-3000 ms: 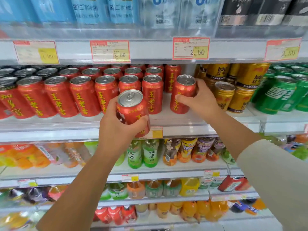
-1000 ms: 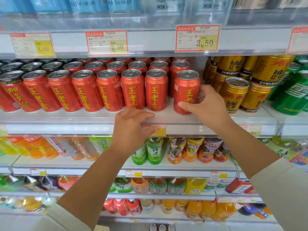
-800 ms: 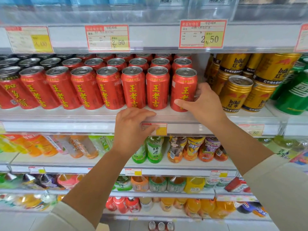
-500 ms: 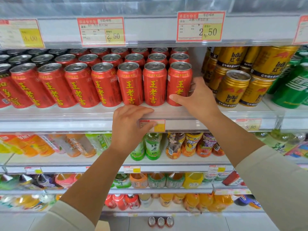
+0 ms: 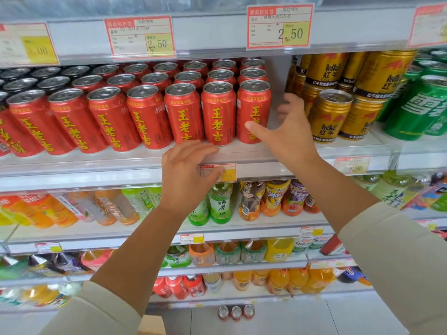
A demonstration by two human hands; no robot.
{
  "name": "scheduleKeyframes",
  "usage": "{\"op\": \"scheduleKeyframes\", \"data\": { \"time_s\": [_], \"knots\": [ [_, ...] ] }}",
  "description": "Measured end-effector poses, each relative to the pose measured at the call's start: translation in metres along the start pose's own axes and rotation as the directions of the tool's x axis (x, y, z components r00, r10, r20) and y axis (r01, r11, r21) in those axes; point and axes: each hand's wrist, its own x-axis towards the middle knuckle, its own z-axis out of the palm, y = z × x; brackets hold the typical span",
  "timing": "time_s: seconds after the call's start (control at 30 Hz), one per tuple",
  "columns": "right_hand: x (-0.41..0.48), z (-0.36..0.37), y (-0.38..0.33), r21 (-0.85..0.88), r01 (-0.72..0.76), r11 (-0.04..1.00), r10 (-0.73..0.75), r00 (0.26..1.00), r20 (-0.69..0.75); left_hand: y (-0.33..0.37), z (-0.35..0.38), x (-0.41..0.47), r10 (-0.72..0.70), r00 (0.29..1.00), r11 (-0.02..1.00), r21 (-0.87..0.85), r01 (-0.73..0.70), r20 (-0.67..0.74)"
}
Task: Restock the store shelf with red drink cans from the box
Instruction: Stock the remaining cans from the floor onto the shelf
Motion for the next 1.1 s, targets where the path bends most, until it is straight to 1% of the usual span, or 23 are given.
{"op": "scheduleKeyframes", "data": {
  "time_s": [0.07, 0.1, 0.13, 0.17, 0.2, 0.23, 0.27, 0.3, 0.33, 0.37, 0.4, 0.43, 0.5, 0.57, 0.63, 0.7, 0.8, 0.83, 0.9, 1.0, 1.1],
  "knots": [
    [-0.024, -0.014, -0.001, 0.089, 0.128, 0.988, -0.116, 0.985, -0.126, 0.012, -0.003, -0.010, 0.061, 0.995, 0.998, -0.016, -0.062, -0.073],
    [-0.040, -0.021, 0.003, 0.121, 0.191, 0.974, -0.168, 0.969, -0.179, 0.020, -0.002, -0.020, 0.086, 0.993, 0.995, -0.039, -0.089, -0.082],
    [-0.057, -0.028, 0.009, 0.147, 0.230, 0.962, -0.197, 0.957, -0.211, 0.029, 0.001, -0.035, 0.100, 0.993, 0.992, -0.073, -0.104, -0.057],
    [-0.076, -0.034, 0.018, 0.169, 0.240, 0.956, -0.200, 0.954, -0.225, 0.037, 0.007, -0.054, 0.099, 0.995, 0.988, -0.123, -0.098, 0.000],
    [-0.094, -0.039, 0.031, 0.180, 0.226, 0.957, -0.185, 0.958, -0.222, 0.042, 0.017, -0.076, 0.076, 0.994, 0.982, -0.178, -0.060, 0.082],
    [-0.112, -0.043, 0.048, 0.180, 0.196, 0.964, -0.157, 0.966, -0.206, 0.045, 0.030, -0.101, 0.033, 0.983, 0.976, -0.216, 0.008, 0.182],
    [-0.131, -0.046, 0.068, 0.166, 0.143, 0.976, -0.112, 0.977, -0.184, 0.044, 0.045, -0.128, -0.021, 0.957, 0.968, -0.233, 0.092, 0.290],
    [-0.149, -0.048, 0.090, 0.145, 0.062, 0.988, -0.039, 0.987, -0.155, 0.042, 0.061, -0.157, -0.078, 0.914, 0.955, -0.232, 0.182, 0.398],
    [-0.167, -0.049, 0.116, 0.125, -0.041, 0.991, 0.056, 0.991, -0.123, 0.039, 0.077, -0.186, -0.130, 0.863, 0.936, -0.226, 0.269, 0.489],
    [-0.186, -0.049, 0.142, 0.109, -0.151, 0.983, 0.161, 0.983, -0.091, 0.037, 0.092, -0.212, -0.185, 0.795, 0.910, -0.205, 0.361, 0.577],
    [-0.204, -0.050, 0.168, 0.087, -0.252, 0.964, 0.258, 0.964, -0.066, 0.034, 0.105, -0.237, -0.245, 0.707, 0.880, -0.154, 0.450, 0.664],
    [-0.222, -0.050, 0.194, 0.056, -0.335, 0.941, 0.338, 0.940, -0.050, 0.033, 0.117, -0.257, -0.302, 0.604, 0.854, -0.073, 0.516, 0.738],
    [-0.257, -0.046, 0.246, -0.016, -0.477, 0.879, 0.476, 0.879, -0.034, 0.029, 0.140, -0.296, -0.375, 0.405, 0.819, 0.093, 0.566, 0.834],
    [-0.289, -0.036, 0.298, -0.089, -0.592, 0.801, 0.594, 0.804, -0.008, 0.020, 0.166, -0.335, -0.420, 0.247, 0.782, 0.211, 0.586, 0.873],
    [-0.322, -0.019, 0.349, -0.155, -0.698, 0.699, 0.709, 0.704, 0.025, 0.004, 0.195, -0.375, -0.466, 0.138, 0.751, 0.309, 0.584, 0.874],
    [-0.353, 0.004, 0.401, -0.222, -0.739, 0.636, 0.767, 0.636, 0.082, -0.014, 0.227, -0.417, -0.493, 0.078, 0.739, 0.369, 0.563, 0.867],
    [-0.399, 0.052, 0.480, -0.293, -0.764, 0.575, 0.818, 0.546, 0.180, -0.045, 0.281, -0.480, -0.544, -0.028, 0.688, 0.464, 0.558, 0.839],
    [-0.413, 0.071, 0.506, -0.315, -0.770, 0.555, 0.832, 0.512, 0.215, -0.056, 0.299, -0.501, -0.561, -0.049, 0.675, 0.491, 0.550, 0.826],
    [-0.437, 0.112, 0.556, -0.362, -0.770, 0.525, 0.850, 0.455, 0.266, -0.081, 0.337, -0.538, -0.577, -0.055, 0.686, 0.521, 0.508, 0.815],
    [-0.467, 0.174, 0.629, -0.392, -0.762, 0.515, 0.855, 0.420, 0.305, -0.127, 0.392, -0.591, -0.589, -0.018, 0.711, 0.528, 0.465, 0.808],
    [-0.488, 0.235, 0.693, -0.380, -0.759, 0.528, 0.845, 0.423, 0.328, -0.176, 0.442, -0.638, -0.602, 0.062, 0.729, 0.517, 0.448, 0.796]
  ]
}}
